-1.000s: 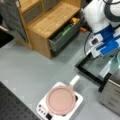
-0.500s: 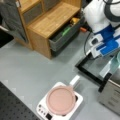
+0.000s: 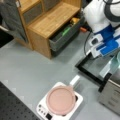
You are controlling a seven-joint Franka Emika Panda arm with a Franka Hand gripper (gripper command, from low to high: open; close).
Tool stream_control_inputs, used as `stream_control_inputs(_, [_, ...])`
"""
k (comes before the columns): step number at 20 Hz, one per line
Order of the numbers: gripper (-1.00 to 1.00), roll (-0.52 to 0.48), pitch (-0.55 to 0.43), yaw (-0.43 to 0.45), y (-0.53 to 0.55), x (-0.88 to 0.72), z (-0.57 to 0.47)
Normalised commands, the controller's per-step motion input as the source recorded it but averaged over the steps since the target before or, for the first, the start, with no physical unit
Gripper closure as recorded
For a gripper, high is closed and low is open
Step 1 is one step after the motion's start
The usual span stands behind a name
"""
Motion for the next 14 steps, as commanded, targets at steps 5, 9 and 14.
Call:
stream_control_inputs(5, [1.00,-0.125,-0.011,0.541,-0.27,-0.23,-0.22])
stream_control_inputs(9, [1.00,-0.063,-0.028,0.475,-0.30,-0.23,-0.21])
stream_control_inputs(14, [1.00,-0.042,-0.054,0.462,-0.23,-0.22,-0.19])
